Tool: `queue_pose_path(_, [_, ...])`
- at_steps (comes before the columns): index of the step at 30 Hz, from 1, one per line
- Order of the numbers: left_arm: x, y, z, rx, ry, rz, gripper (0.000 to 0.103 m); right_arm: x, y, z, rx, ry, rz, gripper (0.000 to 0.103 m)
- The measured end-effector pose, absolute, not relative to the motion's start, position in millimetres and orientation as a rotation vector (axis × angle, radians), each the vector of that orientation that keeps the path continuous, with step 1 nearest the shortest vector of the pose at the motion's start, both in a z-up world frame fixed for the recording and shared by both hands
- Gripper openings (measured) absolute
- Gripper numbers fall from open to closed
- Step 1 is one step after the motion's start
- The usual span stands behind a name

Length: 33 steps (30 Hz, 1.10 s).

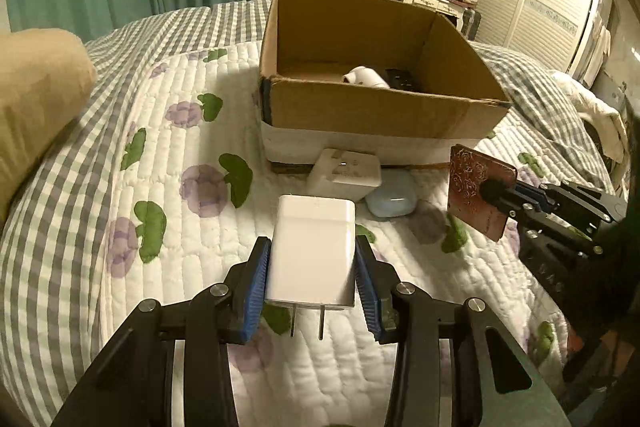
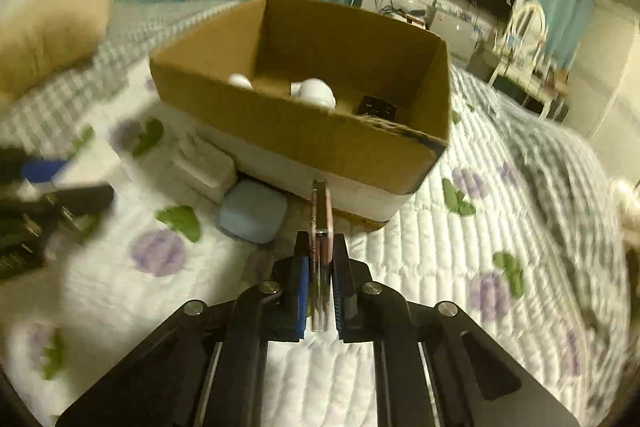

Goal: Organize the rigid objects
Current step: 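Grasp the small white charger with the left tool while the right tool grasps the pink notebook, then lower the white charger and pink notebook into the box and release both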

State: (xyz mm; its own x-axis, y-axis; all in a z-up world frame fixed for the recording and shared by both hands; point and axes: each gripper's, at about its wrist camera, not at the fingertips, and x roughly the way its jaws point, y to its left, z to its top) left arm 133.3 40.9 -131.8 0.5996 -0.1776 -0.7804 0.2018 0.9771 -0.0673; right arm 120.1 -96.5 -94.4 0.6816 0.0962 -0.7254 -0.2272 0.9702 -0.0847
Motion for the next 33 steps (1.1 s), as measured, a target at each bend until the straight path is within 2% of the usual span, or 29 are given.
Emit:
queue_pose_path(12, [116, 20, -76, 0.011, 0.815, -0.214, 0.041, 85, -135, -15, -0.017, 0.686, 0.201, 0.009])
queue_pose_path(21, [160, 14, -27, 0.005, 0.723, -0.205, 0.041, 119, -154, 55, 0.063, 0.576, 0.25, 0.009])
queue_pose_path(26, [209, 3, -26, 0.035, 0.714, -0.2, 0.041, 163, -153, 64, 0.071, 0.569, 0.251, 0.009])
queue_pose_path(33, [280, -7, -57, 0.077, 0.742, -0.226, 0.041, 241, -139, 32, 0.066, 0.656, 0.237, 0.009])
